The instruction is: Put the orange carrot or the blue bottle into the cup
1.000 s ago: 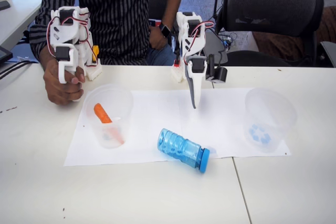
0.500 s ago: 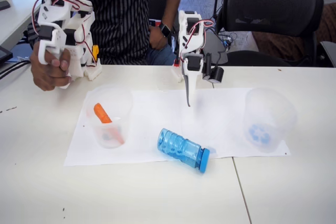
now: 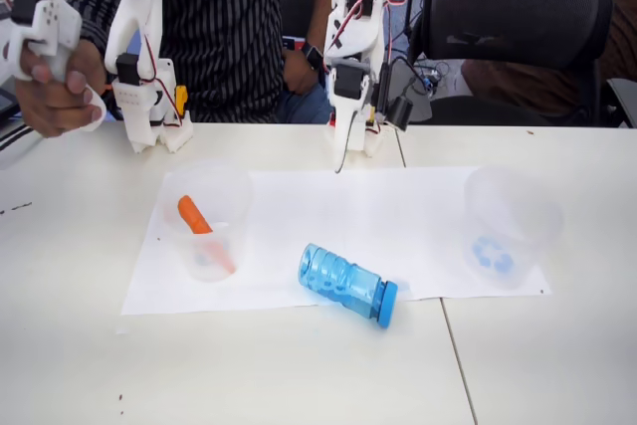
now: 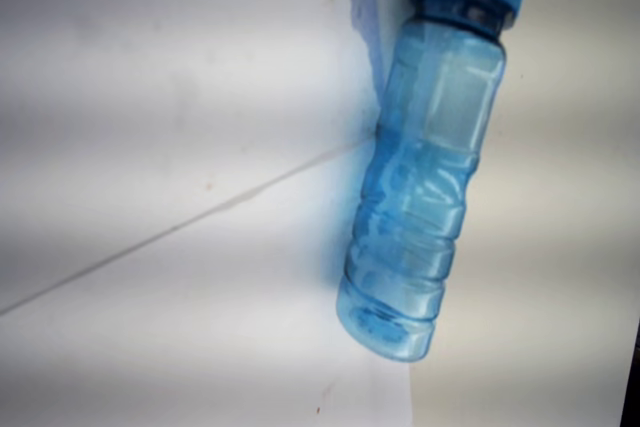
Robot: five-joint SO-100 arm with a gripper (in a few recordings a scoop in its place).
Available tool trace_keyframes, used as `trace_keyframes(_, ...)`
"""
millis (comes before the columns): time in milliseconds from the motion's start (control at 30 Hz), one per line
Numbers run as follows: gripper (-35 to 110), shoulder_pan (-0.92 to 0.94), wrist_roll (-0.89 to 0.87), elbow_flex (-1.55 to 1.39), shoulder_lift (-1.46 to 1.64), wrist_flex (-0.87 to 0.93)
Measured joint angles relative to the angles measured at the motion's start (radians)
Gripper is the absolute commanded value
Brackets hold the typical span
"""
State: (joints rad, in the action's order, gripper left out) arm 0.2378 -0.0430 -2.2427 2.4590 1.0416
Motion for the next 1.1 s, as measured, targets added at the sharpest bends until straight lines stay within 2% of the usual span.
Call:
trace_keyframes(267,38,-0.008,-0.163,0.41,-0.313,0.284)
trace_keyframes(400,41,-0.009,-0.184,0.569,-0.428,0.371)
trace_keyframes(633,40,-0.009,-0.199,0.716,-0.641,0.385)
trace_keyframes(800,45,-0.009,-0.201,0.765,-0.798,0.403)
trace_keyframes(1100,51,-0.011,-0.201,0.785,-0.838,0.4)
